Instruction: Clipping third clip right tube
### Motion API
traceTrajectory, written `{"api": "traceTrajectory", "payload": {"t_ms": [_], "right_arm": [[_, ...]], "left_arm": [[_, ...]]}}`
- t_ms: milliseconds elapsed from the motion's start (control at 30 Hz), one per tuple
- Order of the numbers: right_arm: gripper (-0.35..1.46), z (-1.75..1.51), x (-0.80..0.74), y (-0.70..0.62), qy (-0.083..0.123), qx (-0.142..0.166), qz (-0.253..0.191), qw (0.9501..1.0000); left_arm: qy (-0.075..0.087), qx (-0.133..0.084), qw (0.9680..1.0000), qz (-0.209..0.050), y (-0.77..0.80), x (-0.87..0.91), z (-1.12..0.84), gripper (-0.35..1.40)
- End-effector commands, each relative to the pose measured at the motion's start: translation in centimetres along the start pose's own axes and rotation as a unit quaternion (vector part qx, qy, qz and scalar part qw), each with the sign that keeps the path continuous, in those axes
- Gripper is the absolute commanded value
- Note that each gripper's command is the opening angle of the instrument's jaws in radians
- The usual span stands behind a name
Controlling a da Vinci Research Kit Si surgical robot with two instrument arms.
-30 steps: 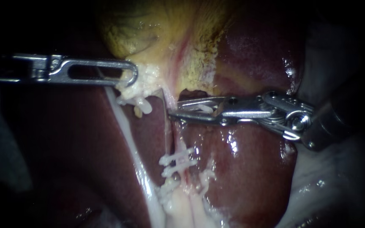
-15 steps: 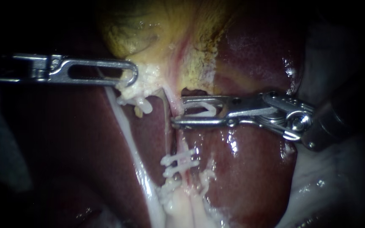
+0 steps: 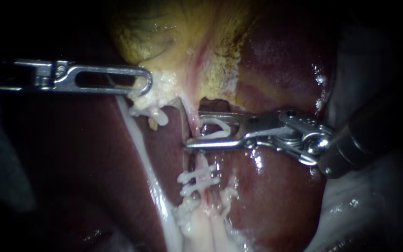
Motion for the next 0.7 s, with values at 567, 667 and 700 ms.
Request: {"api": "traceTrajectory", "payload": {"t_ms": [567, 667, 700], "right_arm": [[0.42, 0.31, -0.09, -0.12, -0.010, 0.025, 0.005, 0.9996], [0.41, 0.29, 0.00, -0.09, -0.009, 0.025, 0.008, 0.9996], [0.41, 0.29, 0.03, -0.09, -0.009, 0.025, 0.008, 0.9996]], "left_arm": [[0.000, 0.000, 1.0000, 0.000, 0.00, 0.00, 0.00, -0.35], [0.000, 0.000, 1.0000, 0.000, 0.00, 0.00, 0.01, -0.35], [0.000, 0.000, 1.0000, 0.000, 0.00, 0.00, 0.01, -0.35]]}}
